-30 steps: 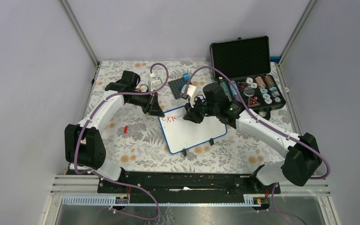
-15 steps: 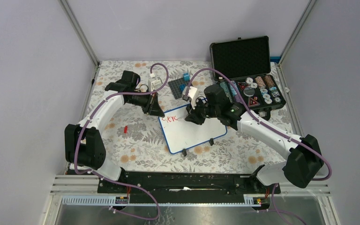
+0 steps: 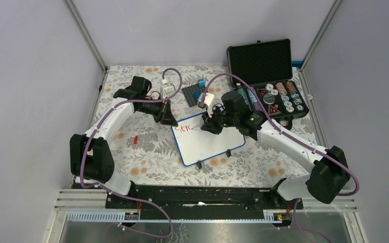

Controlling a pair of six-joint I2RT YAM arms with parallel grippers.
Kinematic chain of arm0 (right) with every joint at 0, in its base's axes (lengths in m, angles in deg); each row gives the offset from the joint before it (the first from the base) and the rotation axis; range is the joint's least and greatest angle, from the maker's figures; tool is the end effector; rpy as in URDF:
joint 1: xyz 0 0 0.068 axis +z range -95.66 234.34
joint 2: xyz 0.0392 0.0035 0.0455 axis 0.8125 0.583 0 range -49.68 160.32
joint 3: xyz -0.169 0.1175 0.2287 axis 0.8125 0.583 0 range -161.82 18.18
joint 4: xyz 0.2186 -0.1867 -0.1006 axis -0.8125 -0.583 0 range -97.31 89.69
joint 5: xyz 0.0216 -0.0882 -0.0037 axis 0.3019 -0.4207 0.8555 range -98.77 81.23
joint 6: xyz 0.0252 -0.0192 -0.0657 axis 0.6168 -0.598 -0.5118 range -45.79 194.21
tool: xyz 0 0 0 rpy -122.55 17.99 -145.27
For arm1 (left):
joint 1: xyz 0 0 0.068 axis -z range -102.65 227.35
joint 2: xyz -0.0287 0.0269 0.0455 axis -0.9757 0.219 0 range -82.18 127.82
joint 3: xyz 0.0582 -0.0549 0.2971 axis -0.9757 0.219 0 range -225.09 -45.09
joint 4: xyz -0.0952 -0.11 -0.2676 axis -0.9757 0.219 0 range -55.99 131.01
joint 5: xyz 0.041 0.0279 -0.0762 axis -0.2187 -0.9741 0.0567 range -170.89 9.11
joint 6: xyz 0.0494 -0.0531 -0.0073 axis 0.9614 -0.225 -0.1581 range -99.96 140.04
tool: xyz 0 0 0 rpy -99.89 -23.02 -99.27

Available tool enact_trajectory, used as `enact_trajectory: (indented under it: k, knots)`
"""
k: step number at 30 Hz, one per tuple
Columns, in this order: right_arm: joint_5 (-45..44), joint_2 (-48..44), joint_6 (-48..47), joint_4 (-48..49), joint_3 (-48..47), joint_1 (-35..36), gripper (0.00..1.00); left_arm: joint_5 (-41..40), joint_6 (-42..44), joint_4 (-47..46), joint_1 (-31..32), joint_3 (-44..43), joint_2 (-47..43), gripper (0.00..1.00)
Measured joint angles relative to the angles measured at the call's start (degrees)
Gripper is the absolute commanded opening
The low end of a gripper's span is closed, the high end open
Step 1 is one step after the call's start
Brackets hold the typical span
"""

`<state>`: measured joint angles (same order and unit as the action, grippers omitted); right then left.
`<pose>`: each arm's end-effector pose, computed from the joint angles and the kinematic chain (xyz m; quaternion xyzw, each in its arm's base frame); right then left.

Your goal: Write a sentence on the whiteboard

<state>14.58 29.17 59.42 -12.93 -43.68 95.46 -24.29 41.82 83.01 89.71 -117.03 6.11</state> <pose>0.2631 0.2616 0.3162 -0.4867 0.7000 0.2825 0.4398 0.3325 -0.1247 0.2915 0.3493 0.7925 -0.4462 0.2254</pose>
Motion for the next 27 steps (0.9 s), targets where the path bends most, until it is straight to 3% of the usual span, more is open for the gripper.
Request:
enact_trajectory:
  k: [27]
  knots:
    - [0.26,2.34,0.52,-1.70,-3.96,-0.15,0.00,-0.13,0.02,0.00,-0.04,0.02,0.00,0.00]
